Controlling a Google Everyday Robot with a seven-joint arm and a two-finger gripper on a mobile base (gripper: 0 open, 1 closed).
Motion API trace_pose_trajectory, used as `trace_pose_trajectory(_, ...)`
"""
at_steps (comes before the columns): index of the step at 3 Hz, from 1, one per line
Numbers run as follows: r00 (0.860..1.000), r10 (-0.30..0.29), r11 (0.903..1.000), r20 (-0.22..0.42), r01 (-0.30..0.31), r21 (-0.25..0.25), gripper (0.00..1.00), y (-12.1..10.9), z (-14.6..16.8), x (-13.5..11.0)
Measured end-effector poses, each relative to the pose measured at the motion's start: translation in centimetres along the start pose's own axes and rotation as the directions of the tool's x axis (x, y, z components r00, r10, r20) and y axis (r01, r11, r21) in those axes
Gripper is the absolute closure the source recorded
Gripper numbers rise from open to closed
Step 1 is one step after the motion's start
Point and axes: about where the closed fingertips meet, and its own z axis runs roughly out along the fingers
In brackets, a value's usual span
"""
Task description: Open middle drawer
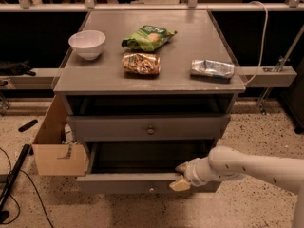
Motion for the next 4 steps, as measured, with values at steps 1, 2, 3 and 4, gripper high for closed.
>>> trace_pose_trajectory(1,1.000,0.018,0.9995,-0.004,-0.019,-0.024,0.68,3.3,-0.7,2.0)
trace_pose_trajectory(2,1.000,0.019,0.9994,-0.006,-0.019,-0.027,0.98,3.6,-1.1,1.9)
trace_pose_trajectory(3,1.000,0.021,0.9990,-0.014,-0.022,-0.039,1.00,5.1,-1.7,2.7)
trace_pose_trajectory(4,1.000,0.021,0.9990,-0.014,-0.022,-0.039,0.82,5.1,-1.7,2.7)
